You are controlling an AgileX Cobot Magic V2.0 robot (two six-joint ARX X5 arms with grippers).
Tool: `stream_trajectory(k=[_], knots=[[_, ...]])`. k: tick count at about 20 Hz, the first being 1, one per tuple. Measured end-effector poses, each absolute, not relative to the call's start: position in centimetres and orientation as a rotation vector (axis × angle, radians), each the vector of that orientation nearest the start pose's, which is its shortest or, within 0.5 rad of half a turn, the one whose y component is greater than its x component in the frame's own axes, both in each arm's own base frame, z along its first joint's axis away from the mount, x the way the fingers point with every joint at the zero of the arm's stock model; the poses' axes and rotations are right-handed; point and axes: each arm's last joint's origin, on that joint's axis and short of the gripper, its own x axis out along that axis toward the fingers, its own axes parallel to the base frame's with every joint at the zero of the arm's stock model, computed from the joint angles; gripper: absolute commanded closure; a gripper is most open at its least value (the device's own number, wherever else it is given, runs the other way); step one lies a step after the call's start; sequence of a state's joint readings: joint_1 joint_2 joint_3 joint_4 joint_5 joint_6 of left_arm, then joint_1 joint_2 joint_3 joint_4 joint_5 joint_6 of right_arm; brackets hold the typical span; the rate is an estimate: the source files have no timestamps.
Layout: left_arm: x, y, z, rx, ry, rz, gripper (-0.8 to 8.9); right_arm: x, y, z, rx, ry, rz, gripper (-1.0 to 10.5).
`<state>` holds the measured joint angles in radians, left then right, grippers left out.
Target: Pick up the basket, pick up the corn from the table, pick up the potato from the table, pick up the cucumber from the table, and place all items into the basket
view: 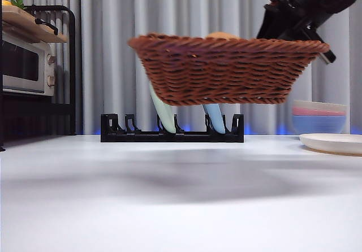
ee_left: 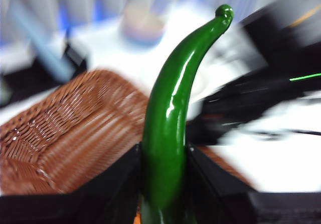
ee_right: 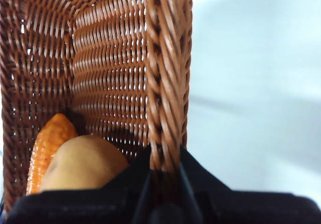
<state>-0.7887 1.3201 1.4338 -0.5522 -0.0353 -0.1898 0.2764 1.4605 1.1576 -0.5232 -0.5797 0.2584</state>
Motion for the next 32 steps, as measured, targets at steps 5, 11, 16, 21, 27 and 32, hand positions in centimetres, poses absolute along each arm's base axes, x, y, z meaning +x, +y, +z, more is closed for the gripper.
stream_trajectory(k=[5,11,16,21,27,32], knots=[[26.3,-22.5,32.9,0.108,0.746,-0.579,7.94,28.3,11.1,28.1,0.335,0.973,0.729,9.6],[26.6,-22.5,31.9,0.126,0.801,-0.571,1.97,28.1,11.4,28.1,0.333,0.983,0.737,9.6],[26.3,-22.3,33.1,0.125,0.801,-0.572,1.97,28.0,11.3,27.9,0.322,0.998,0.706,9.6],[21.2,-18.9,43.2,0.042,0.585,-0.636,1.97,28.7,11.4,27.6,0.313,0.973,0.661,9.6],[13.6,-13.1,50.1,-0.06,0.326,-0.714,1.97,32.4,12.6,23.2,0.441,1.034,0.558,9.6],[11.5,-11.1,50.9,-0.076,0.289,-0.718,1.98,33.7,12.9,20.0,0.487,1.11,0.415,9.6]])
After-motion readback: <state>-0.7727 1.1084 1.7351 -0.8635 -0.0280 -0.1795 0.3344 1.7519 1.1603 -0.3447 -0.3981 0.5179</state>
